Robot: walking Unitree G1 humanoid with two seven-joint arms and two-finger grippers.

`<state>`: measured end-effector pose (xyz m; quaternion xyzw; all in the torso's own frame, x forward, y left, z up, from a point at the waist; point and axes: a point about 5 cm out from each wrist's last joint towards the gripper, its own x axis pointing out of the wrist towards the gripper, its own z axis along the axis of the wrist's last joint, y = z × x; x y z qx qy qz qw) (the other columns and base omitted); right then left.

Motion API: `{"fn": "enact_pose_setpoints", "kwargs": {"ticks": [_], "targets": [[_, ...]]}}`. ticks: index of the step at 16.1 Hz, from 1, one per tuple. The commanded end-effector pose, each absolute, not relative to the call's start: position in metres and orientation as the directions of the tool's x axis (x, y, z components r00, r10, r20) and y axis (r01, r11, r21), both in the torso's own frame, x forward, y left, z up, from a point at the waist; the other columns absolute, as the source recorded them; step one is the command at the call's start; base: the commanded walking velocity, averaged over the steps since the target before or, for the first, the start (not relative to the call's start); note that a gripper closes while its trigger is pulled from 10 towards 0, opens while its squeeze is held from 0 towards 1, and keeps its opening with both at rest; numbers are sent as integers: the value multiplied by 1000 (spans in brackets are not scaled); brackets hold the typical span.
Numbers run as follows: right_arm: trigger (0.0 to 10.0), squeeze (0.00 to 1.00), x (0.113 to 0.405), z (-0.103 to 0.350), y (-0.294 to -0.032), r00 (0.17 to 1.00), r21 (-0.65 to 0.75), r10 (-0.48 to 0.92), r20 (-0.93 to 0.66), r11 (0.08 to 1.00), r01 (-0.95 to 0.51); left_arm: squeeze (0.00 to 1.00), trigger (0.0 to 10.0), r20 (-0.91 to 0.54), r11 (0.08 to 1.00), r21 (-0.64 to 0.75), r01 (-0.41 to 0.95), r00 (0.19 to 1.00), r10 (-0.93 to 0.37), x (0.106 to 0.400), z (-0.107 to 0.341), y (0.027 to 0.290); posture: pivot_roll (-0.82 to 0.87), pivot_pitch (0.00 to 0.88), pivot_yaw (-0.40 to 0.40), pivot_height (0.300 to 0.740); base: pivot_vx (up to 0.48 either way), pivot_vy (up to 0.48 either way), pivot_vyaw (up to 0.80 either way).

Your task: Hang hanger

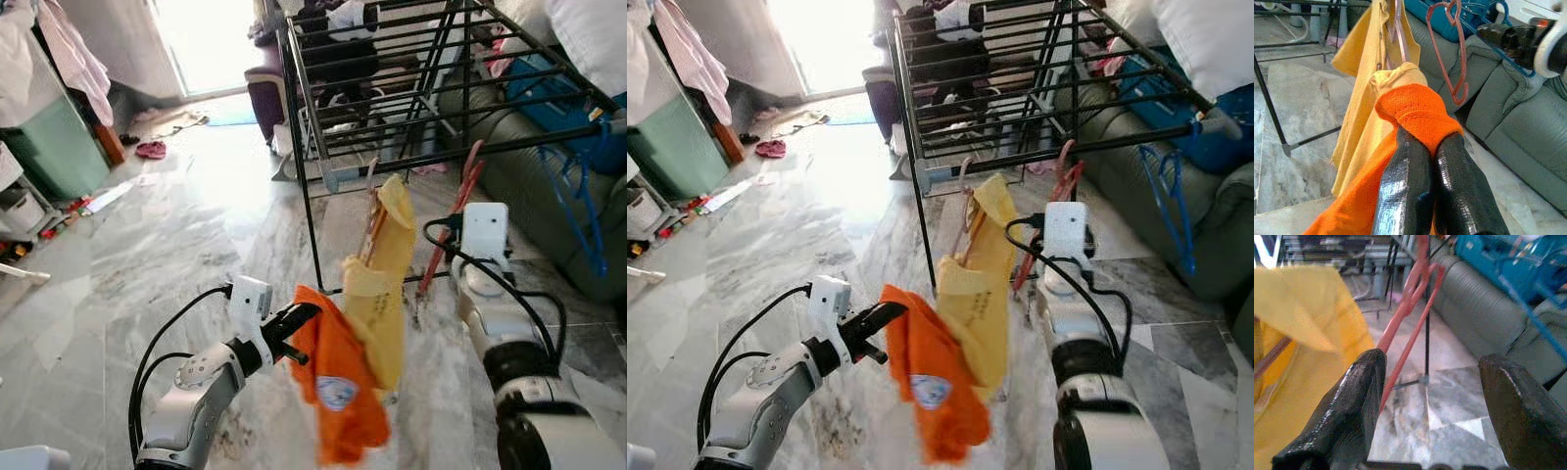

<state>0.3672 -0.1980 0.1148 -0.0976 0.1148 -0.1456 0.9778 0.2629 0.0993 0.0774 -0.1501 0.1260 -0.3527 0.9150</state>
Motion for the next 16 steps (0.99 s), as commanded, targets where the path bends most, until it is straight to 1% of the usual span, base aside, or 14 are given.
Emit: {"fn": "enact_pose_setpoints", "kwargs": {"ticks": [1, 2, 5, 8, 9, 11, 12, 13, 14, 16], "targets": [[10000, 0, 372, 118, -193, 938, -220, -285, -197, 945, 241, 0, 10000, -119, 706, -346, 618, 718, -686, 262, 82, 103, -67, 38, 114, 740, 0, 0, 0], [10000, 0, 377, 120, -183, 945, -216, -255, -205, 953, 210, 0, 10000, -126, 704, -348, 619, 714, -689, 259, 81, 104, -59, 47, 112, 740, 0, 0, 0], [10000, 0, 381, 117, -173, 947, -206, -210, -242, 965, 162, 0, 10000, -136, 706, -348, 617, 712, -689, 255, 80, 105, -48, 54, 108, 740, 0, 0, 0], [10000, 0, 381, 112, -173, 942, -196, -186, -278, 971, 134, 0, 10000, -140, 707, -349, 615, 711, -689, 253, 81, 105, -32, 62, 106, 740, 0, 0, 0], [10000, 0, 380, 108, -181, 927, -168, -198, -318, 974, 150, 0, 10000, -148, 707, -349, 615, 709, -690, 250, 81, 106, -20, 72, 106, 740, 0, 0, 0], [10000, 0, 379, 109, -197, 914, -164, -231, -332, 969, 185, 0, 10000, -156, 710, -347, 613, 708, -688, 247, 81, 109, -6, 82, 111, 740, 0, 0, 0], [10000, 0, 380, 110, -199, 915, -172, -235, -328, 967, 187, 0, 10000, -157, 710, -347, 613, 709, -688, 247, 81, 109, -5, 84, 112, 740, 0, 0, 0], [863, 0, 380, 112, -205, 915, -180, -240, -325, 965, 189, 0, 10000, -163, 712, -345, 612, 708, -688, 245, 81, 110, -1, 89, 114, 740, 0, 0, 0], [0, 0, 381, 115, -210, 916, -184, -245, -319, 964, 193, 0, 10000, -167, 713, -344, 611, 707, -687, 244, 81, 111, 3, 93, 116, 740, 0, 0, 0], [0, 0, 383, 121, -216, 915, -187, -252, -314, 962, 201, 0, 10000, -175, 715, -341, 611, 706, -686, 243, 81, 113, 8, 96, 121, 740, 0, 0, 0]]}}
